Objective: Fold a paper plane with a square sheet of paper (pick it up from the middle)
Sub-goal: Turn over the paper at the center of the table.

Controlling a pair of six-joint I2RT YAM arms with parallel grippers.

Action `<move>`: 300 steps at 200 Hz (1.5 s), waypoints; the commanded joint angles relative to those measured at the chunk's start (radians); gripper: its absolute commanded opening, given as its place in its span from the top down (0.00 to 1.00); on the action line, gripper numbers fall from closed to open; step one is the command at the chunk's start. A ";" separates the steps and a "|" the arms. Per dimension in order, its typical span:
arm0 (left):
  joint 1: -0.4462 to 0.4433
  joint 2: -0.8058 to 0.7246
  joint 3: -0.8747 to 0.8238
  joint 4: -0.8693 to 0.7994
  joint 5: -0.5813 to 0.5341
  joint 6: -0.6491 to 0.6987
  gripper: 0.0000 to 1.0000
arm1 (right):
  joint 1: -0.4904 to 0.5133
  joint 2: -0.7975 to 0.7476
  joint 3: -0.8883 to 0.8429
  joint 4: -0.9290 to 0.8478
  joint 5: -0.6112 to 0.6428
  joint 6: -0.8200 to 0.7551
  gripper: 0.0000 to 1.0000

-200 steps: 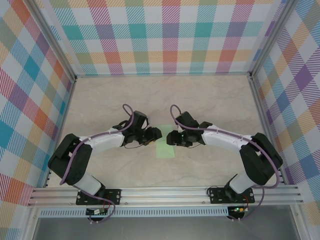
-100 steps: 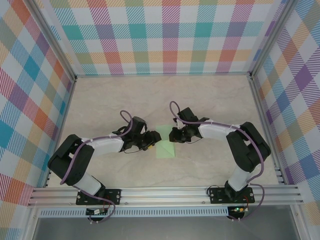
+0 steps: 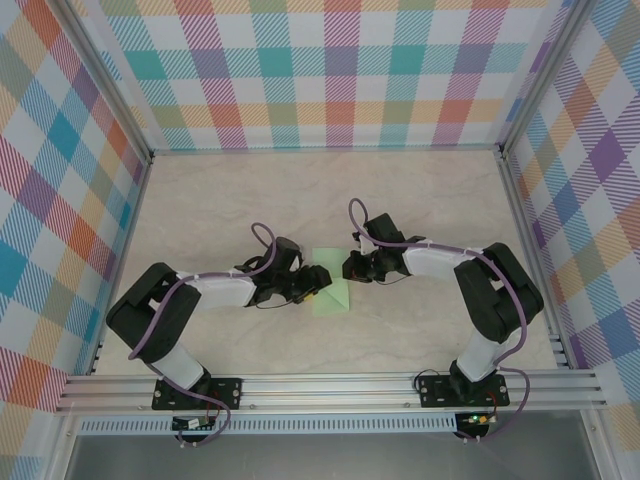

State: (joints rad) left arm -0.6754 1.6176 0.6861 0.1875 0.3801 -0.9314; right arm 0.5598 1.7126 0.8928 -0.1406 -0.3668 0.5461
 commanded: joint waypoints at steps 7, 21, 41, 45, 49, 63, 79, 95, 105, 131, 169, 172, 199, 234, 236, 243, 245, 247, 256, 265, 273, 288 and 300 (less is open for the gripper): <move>-0.019 0.037 0.031 0.031 -0.010 -0.003 0.46 | -0.008 0.008 -0.018 0.016 -0.020 0.004 0.91; -0.022 0.051 0.035 0.041 -0.009 -0.008 0.48 | -0.009 0.007 -0.020 0.009 -0.014 0.004 0.91; -0.026 0.064 0.039 0.059 -0.010 -0.017 0.54 | -0.012 0.004 -0.026 0.010 -0.015 0.005 0.90; -0.026 0.067 0.042 0.059 -0.010 -0.018 0.55 | -0.012 0.003 -0.027 0.010 -0.017 0.005 0.90; -0.024 0.068 0.045 0.059 -0.010 -0.018 0.55 | -0.013 0.002 -0.028 0.011 -0.017 0.004 0.90; -0.027 0.073 0.052 0.061 -0.012 -0.019 0.61 | -0.014 0.001 -0.030 0.010 -0.018 0.005 0.90; -0.027 0.078 0.059 0.058 -0.014 -0.017 0.65 | -0.014 -0.001 -0.034 0.008 -0.018 0.005 0.90; -0.028 0.080 0.061 0.056 -0.018 -0.016 0.68 | -0.015 -0.001 -0.035 0.007 -0.018 0.007 0.90; -0.027 0.080 0.061 0.056 -0.020 -0.015 0.70 | -0.014 -0.001 -0.035 0.007 -0.016 0.008 0.90; -0.029 0.077 0.062 0.059 -0.018 -0.008 0.77 | -0.017 -0.004 -0.034 -0.002 -0.012 0.015 0.88; -0.030 0.077 0.067 0.056 -0.012 0.016 0.86 | -0.030 -0.084 -0.023 -0.052 0.000 0.049 0.68; -0.030 0.076 0.066 0.056 -0.011 0.019 0.86 | -0.033 -0.092 -0.022 -0.059 0.004 0.055 0.65; -0.030 0.073 0.087 0.020 -0.017 0.042 0.90 | -0.049 -0.214 -0.007 -0.173 0.101 0.080 0.43; -0.032 0.029 0.159 -0.149 -0.052 0.121 0.93 | -0.052 -0.358 0.026 -0.366 0.324 0.093 0.22; -0.032 0.024 0.167 -0.171 -0.056 0.130 0.94 | -0.052 -0.365 0.026 -0.375 0.337 0.095 0.21; -0.032 0.007 0.205 -0.241 -0.082 0.164 0.94 | -0.052 -0.392 0.026 -0.394 0.372 0.099 0.18; -0.033 0.001 0.214 -0.261 -0.091 0.175 0.94 | -0.052 -0.400 0.025 -0.400 0.382 0.100 0.17; -0.034 -0.005 0.223 -0.292 -0.097 0.185 0.94 | -0.052 -0.408 0.025 -0.403 0.388 0.102 0.17; -0.040 -0.033 0.275 -0.417 -0.151 0.239 0.94 | -0.051 -0.442 0.018 -0.415 0.412 0.104 0.14; -0.049 -0.060 0.327 -0.562 -0.216 0.293 0.94 | -0.052 -0.477 0.010 -0.422 0.432 0.106 0.11; -0.056 -0.084 0.372 -0.667 -0.275 0.338 0.94 | -0.052 -0.506 0.005 -0.427 0.446 0.104 0.09; -0.061 -0.115 0.450 -0.838 -0.364 0.413 0.93 | -0.052 -0.559 -0.007 -0.436 0.482 0.111 0.05; -0.066 -0.132 0.506 -0.952 -0.454 0.464 0.93 | -0.053 -0.597 -0.014 -0.446 0.513 0.119 0.03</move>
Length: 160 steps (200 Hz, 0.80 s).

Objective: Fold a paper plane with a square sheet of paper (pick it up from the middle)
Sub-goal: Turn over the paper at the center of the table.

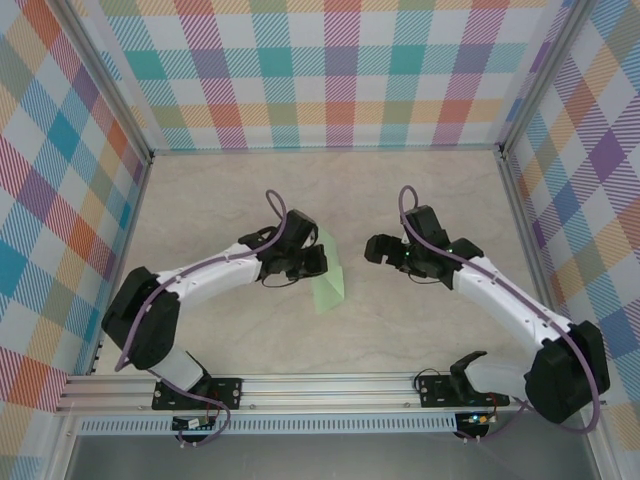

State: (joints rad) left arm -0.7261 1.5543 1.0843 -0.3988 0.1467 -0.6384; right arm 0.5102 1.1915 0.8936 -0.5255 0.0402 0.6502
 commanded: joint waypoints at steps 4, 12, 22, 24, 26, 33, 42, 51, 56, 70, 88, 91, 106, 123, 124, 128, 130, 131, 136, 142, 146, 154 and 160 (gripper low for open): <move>-0.016 -0.073 0.123 -0.395 -0.248 0.184 0.93 | -0.003 -0.089 -0.018 -0.067 0.115 0.017 0.02; -0.016 -0.078 0.151 -0.449 -0.296 0.210 0.93 | -0.003 -0.110 -0.023 -0.078 0.132 0.023 0.02; -0.015 -0.077 0.188 -0.509 -0.363 0.232 0.94 | -0.004 -0.135 -0.030 -0.089 0.150 0.031 0.01; -0.016 -0.077 0.195 -0.520 -0.378 0.235 0.94 | -0.003 -0.139 -0.033 -0.090 0.153 0.035 0.01; -0.017 -0.076 0.203 -0.531 -0.392 0.236 0.93 | -0.003 -0.143 -0.034 -0.090 0.156 0.037 0.01; -0.018 -0.071 0.227 -0.567 -0.438 0.245 0.94 | -0.004 -0.160 -0.043 -0.094 0.165 0.047 0.01; -0.018 -0.061 0.257 -0.605 -0.500 0.255 0.94 | -0.003 -0.175 -0.054 -0.098 0.173 0.063 0.00; -0.023 -0.045 0.280 -0.634 -0.556 0.269 0.93 | -0.004 -0.187 -0.066 -0.097 0.177 0.077 0.00; -0.027 -0.035 0.291 -0.644 -0.586 0.276 0.93 | -0.003 -0.192 -0.073 -0.098 0.179 0.082 0.00; -0.033 0.011 0.305 -0.664 -0.681 0.284 0.93 | -0.003 -0.200 -0.091 -0.091 0.189 0.098 0.00; -0.052 0.095 0.318 -0.675 -0.807 0.283 0.94 | -0.003 -0.205 -0.112 -0.079 0.205 0.112 0.00; -0.055 0.112 0.320 -0.674 -0.823 0.283 0.94 | -0.004 -0.206 -0.116 -0.076 0.206 0.113 0.00; -0.072 0.201 0.349 -0.681 -0.877 0.277 0.94 | -0.004 -0.205 -0.135 -0.066 0.219 0.124 0.00; -0.089 0.307 0.381 -0.664 -0.900 0.274 0.94 | -0.003 -0.204 -0.145 -0.068 0.227 0.136 0.00; -0.091 0.313 0.383 -0.663 -0.900 0.274 0.94 | -0.003 -0.203 -0.146 -0.068 0.228 0.136 0.00; -0.095 0.331 0.390 -0.656 -0.901 0.272 0.94 | -0.004 -0.203 -0.149 -0.070 0.231 0.138 0.00; -0.098 0.342 0.391 -0.651 -0.901 0.271 0.94 | -0.004 -0.203 -0.151 -0.070 0.234 0.139 0.00; -0.099 0.349 0.392 -0.649 -0.900 0.271 0.94 | -0.004 -0.204 -0.152 -0.071 0.236 0.140 0.00; -0.105 0.376 0.397 -0.638 -0.895 0.270 0.94 | -0.004 -0.204 -0.154 -0.073 0.244 0.143 0.00; -0.114 0.403 0.406 -0.632 -0.890 0.265 0.94 | -0.004 -0.205 -0.157 -0.077 0.258 0.145 0.00; -0.120 0.422 0.412 -0.630 -0.885 0.257 0.94 | -0.005 -0.205 -0.157 -0.080 0.268 0.148 0.00; -0.130 0.456 0.426 -0.628 -0.870 0.245 0.94 | -0.004 -0.205 -0.155 -0.091 0.286 0.154 0.00; -0.138 0.479 0.438 -0.624 -0.852 0.237 0.93 | -0.004 -0.205 -0.150 -0.104 0.298 0.157 0.00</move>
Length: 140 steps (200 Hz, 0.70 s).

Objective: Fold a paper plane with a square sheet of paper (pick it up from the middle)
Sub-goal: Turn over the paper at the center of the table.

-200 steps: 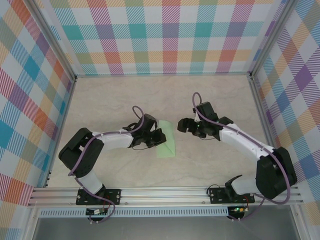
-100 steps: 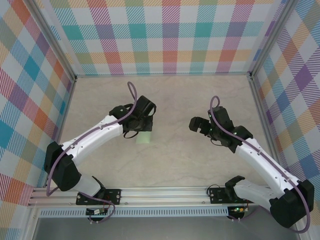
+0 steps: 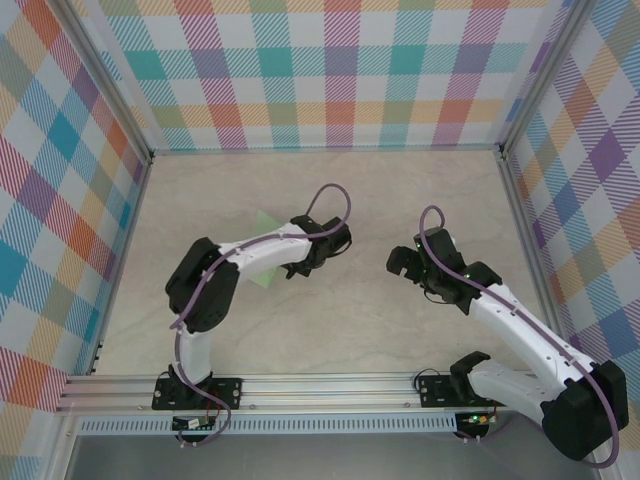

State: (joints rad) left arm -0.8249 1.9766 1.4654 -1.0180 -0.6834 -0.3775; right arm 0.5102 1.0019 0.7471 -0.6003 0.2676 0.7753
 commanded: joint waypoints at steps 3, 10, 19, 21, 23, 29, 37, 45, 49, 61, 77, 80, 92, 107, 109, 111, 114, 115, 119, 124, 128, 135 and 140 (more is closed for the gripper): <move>-0.044 0.066 0.062 -0.003 -0.012 -0.029 0.93 | -0.004 -0.016 -0.002 -0.036 0.076 0.033 0.00; -0.057 0.085 0.072 0.004 0.010 -0.037 0.93 | -0.004 -0.016 0.002 -0.051 0.088 0.039 0.00; -0.076 0.105 0.081 0.011 0.036 -0.047 0.93 | -0.005 -0.020 0.003 -0.065 0.105 0.046 0.00; -0.080 0.110 0.083 0.014 0.043 -0.048 0.93 | -0.005 -0.021 0.002 -0.069 0.108 0.047 0.00; -0.084 0.113 0.085 0.015 0.047 -0.051 0.93 | -0.005 -0.022 0.002 -0.071 0.111 0.048 0.00; -0.096 0.124 0.089 0.019 0.061 -0.059 0.93 | -0.006 -0.026 0.001 -0.077 0.120 0.050 0.00; -0.108 0.136 0.094 0.026 0.084 -0.064 0.92 | -0.007 -0.030 -0.001 -0.083 0.130 0.051 0.00; -0.119 0.147 0.097 0.035 0.110 -0.065 0.91 | -0.009 -0.034 -0.002 -0.091 0.134 0.050 0.00; -0.122 0.153 0.098 0.040 0.122 -0.067 0.90 | -0.010 -0.036 -0.002 -0.094 0.136 0.048 0.00; -0.132 0.161 0.095 0.058 0.156 -0.068 0.88 | -0.016 -0.043 0.000 -0.101 0.143 0.048 0.00; -0.139 0.164 0.095 0.069 0.196 -0.070 0.83 | -0.022 -0.052 0.004 -0.110 0.143 0.041 0.00; -0.138 0.161 0.094 0.074 0.204 -0.070 0.82 | -0.023 -0.053 0.005 -0.113 0.143 0.040 0.00; -0.140 0.147 0.092 0.087 0.235 -0.072 0.74 | -0.025 -0.057 0.014 -0.120 0.141 0.033 0.00; -0.141 0.108 0.091 0.104 0.295 -0.077 0.66 | -0.027 -0.056 0.032 -0.134 0.136 0.025 0.00; -0.142 0.101 0.090 0.108 0.303 -0.078 0.66 | -0.027 -0.056 0.035 -0.135 0.135 0.023 0.00; -0.143 0.092 0.088 0.112 0.315 -0.077 0.65 | -0.027 -0.057 0.038 -0.137 0.135 0.023 0.00; -0.144 0.083 0.086 0.118 0.334 -0.078 0.63 | -0.028 -0.056 0.041 -0.141 0.132 0.021 0.00; -0.144 0.077 0.086 0.121 0.342 -0.078 0.63 | -0.028 -0.056 0.042 -0.142 0.132 0.021 0.00; -0.145 0.057 0.082 0.127 0.371 -0.079 0.61 | -0.029 -0.056 0.048 -0.145 0.129 0.018 0.00; -0.146 0.033 0.079 0.136 0.408 -0.082 0.58 | -0.029 -0.056 0.053 -0.147 0.124 0.015 0.00; -0.147 0.011 0.076 0.143 0.436 -0.084 0.56 | -0.029 -0.057 0.058 -0.148 0.118 0.011 0.00; -0.149 -0.026 0.061 0.162 0.482 -0.089 0.52 | -0.029 -0.057 0.066 -0.151 0.107 0.004 0.00; -0.149 -0.062 0.047 0.177 0.511 -0.094 0.50 | -0.028 -0.056 0.073 -0.151 0.100 -0.002 0.00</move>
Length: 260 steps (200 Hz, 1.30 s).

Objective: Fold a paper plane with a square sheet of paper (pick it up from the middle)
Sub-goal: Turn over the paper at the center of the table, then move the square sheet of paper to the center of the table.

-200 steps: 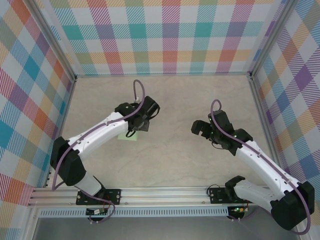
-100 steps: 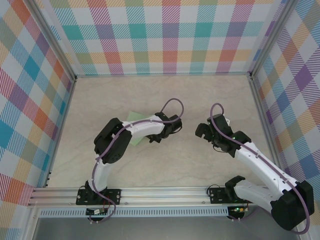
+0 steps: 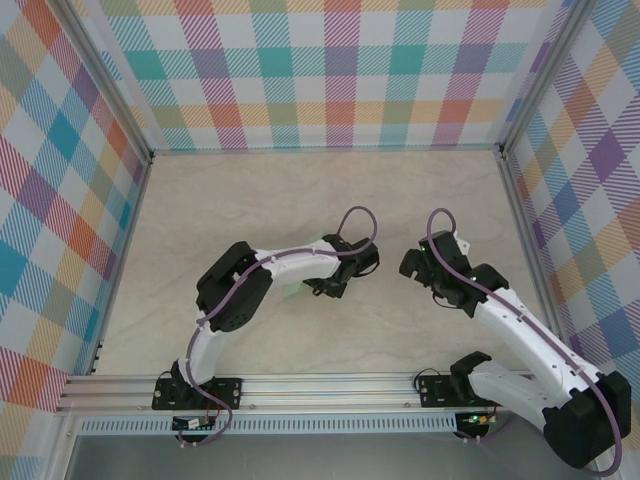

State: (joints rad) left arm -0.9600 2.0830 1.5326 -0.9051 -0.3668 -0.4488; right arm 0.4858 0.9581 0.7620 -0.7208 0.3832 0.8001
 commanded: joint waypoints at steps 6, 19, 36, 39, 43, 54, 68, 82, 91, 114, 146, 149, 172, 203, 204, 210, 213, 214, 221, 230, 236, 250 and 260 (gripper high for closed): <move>-0.014 -0.205 -0.037 0.081 0.220 -0.030 0.47 | -0.004 -0.012 0.064 -0.030 -0.029 -0.036 0.00; -0.013 -0.285 -0.072 0.107 0.254 -0.047 0.42 | -0.004 -0.006 0.080 -0.021 -0.062 -0.057 0.00; -0.009 -0.383 -0.113 0.129 0.271 -0.074 0.37 | -0.004 0.015 0.095 0.003 -0.123 -0.089 0.00; -0.006 -0.396 -0.121 0.131 0.271 -0.080 0.37 | -0.004 0.019 0.095 0.012 -0.136 -0.097 0.00; 0.000 -0.419 -0.132 0.137 0.273 -0.089 0.36 | -0.004 0.025 0.095 0.024 -0.158 -0.106 0.00; 0.021 -0.472 -0.175 0.157 0.285 -0.114 0.36 | -0.004 0.050 0.098 0.065 -0.216 -0.125 0.00; 0.068 -0.535 -0.242 0.196 0.306 -0.146 0.36 | -0.004 0.101 0.114 0.109 -0.293 -0.143 0.00; 0.127 -0.583 -0.314 0.235 0.327 -0.183 0.37 | -0.001 0.168 0.136 0.163 -0.378 -0.157 0.02; 0.168 -0.607 -0.365 0.266 0.341 -0.200 0.39 | 0.006 0.219 0.152 0.199 -0.431 -0.161 0.03; 0.270 -0.631 -0.478 0.348 0.397 -0.231 0.47 | 0.057 0.371 0.217 0.273 -0.493 -0.157 0.05; 0.350 -0.570 -0.549 0.453 0.476 -0.244 0.66 | 0.134 0.585 0.339 0.335 -0.548 -0.133 0.09; 0.355 -0.562 -0.550 0.462 0.482 -0.244 0.67 | 0.136 0.602 0.348 0.341 -0.556 -0.130 0.09; 0.366 -0.478 -0.541 0.502 0.508 -0.251 0.72 | 0.143 0.682 0.388 0.370 -0.580 -0.113 0.10; 0.369 -0.367 -0.481 0.517 0.517 -0.264 0.74 | 0.140 0.685 0.382 0.358 -0.546 -0.122 0.09; 0.369 -0.365 -0.481 0.517 0.516 -0.264 0.74 | 0.140 0.685 0.381 0.358 -0.545 -0.122 0.08; 0.369 -0.350 -0.474 0.514 0.506 -0.265 0.74 | 0.139 0.680 0.376 0.351 -0.535 -0.124 0.08; 0.370 -0.341 -0.467 0.511 0.501 -0.265 0.74 | 0.138 0.678 0.374 0.349 -0.531 -0.124 0.08; 0.369 -0.339 -0.465 0.510 0.499 -0.265 0.74 | 0.137 0.677 0.372 0.349 -0.530 -0.124 0.08; 0.369 -0.320 -0.457 0.500 0.491 -0.264 0.74 | 0.134 0.668 0.361 0.345 -0.524 -0.123 0.08; 0.370 -0.301 -0.452 0.494 0.488 -0.268 0.74 | 0.130 0.654 0.344 0.343 -0.520 -0.121 0.08; 0.369 -0.290 -0.455 0.497 0.491 -0.274 0.74 | 0.126 0.645 0.333 0.340 -0.516 -0.120 0.08; 0.367 -0.273 -0.466 0.505 0.501 -0.294 0.74 | 0.122 0.621 0.309 0.332 -0.504 -0.120 0.08; 0.365 -0.262 -0.474 0.505 0.507 -0.311 0.74 | 0.120 0.601 0.292 0.326 -0.494 -0.119 0.07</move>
State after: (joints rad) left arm -0.6033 1.7905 1.0519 -0.4049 0.1223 -0.7158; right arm 0.6155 1.6207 1.0946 -0.3820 -0.1394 0.6724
